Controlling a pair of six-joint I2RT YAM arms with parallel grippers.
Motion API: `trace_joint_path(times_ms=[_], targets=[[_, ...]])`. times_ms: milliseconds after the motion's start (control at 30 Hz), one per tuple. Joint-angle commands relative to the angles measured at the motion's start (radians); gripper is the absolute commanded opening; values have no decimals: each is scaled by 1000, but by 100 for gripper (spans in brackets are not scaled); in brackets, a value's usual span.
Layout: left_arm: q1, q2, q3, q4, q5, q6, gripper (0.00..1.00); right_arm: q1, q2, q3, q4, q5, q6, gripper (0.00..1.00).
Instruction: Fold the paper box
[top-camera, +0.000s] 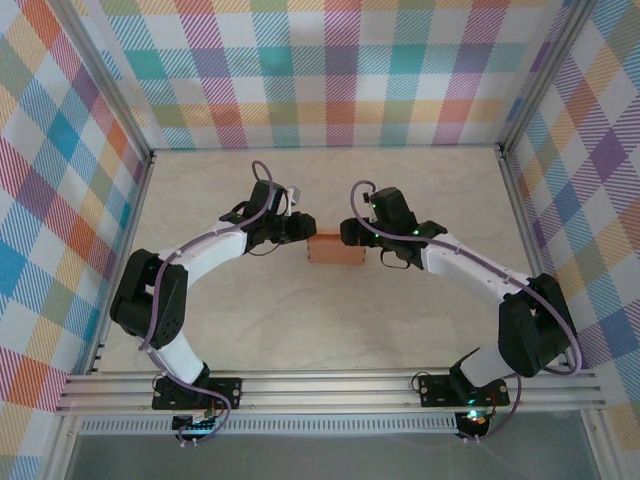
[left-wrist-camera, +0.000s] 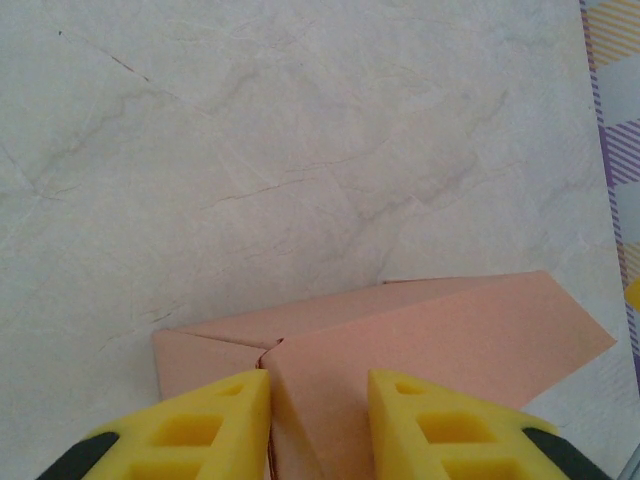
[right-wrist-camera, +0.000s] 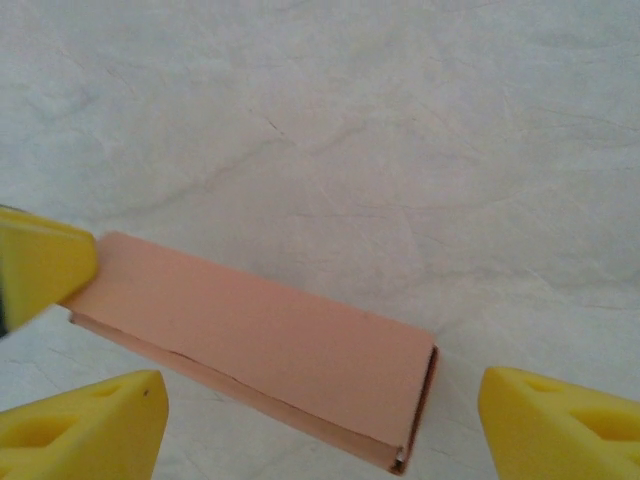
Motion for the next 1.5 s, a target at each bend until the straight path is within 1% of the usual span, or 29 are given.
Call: trace_joint_path(times_ms=[0,100,267,367,500,733,800,833,900,933,1000,1067,1133,1233,1333,1367,1467], targets=[[6,34,-26,-43,-2,11,29,-53,33,6,46,-108,157,80],[10,41,-35,-35,4,14,29,-81,68,-11,66,-179,223,74],[13,56,-54,-15,7,12,28,-84,77,-65,94,-184,236,64],[20,65,-82,13,10,13,27,-84,75,-120,124,-168,223,60],[49,88,-134,88,66,-24,25,-85,91,-187,204,-161,223,57],[55,121,-193,133,65,-36,24,-85,112,-270,330,-159,207,50],[54,125,-207,143,60,-39,24,-85,105,-300,373,-161,209,45],[55,128,-214,148,58,-40,24,-85,102,-316,395,-161,207,41],[54,134,-224,158,57,-46,24,-85,103,-338,430,-162,208,30],[55,138,-225,161,59,-47,22,-85,103,-350,452,-167,213,27],[55,143,-231,165,60,-48,22,-84,96,-369,486,-182,224,24],[53,141,-245,169,58,-47,22,-83,80,-383,507,-184,235,19],[53,135,-261,178,56,-52,22,-84,66,-383,500,-182,229,15],[49,132,-286,195,50,-58,21,-83,48,-384,494,-181,224,5],[38,138,-309,225,44,-63,20,-78,44,-384,500,-182,218,3],[33,141,-314,232,41,-65,19,-77,43,-384,506,-186,216,0],[27,145,-309,233,41,-56,16,-77,40,-371,500,-195,205,0]])
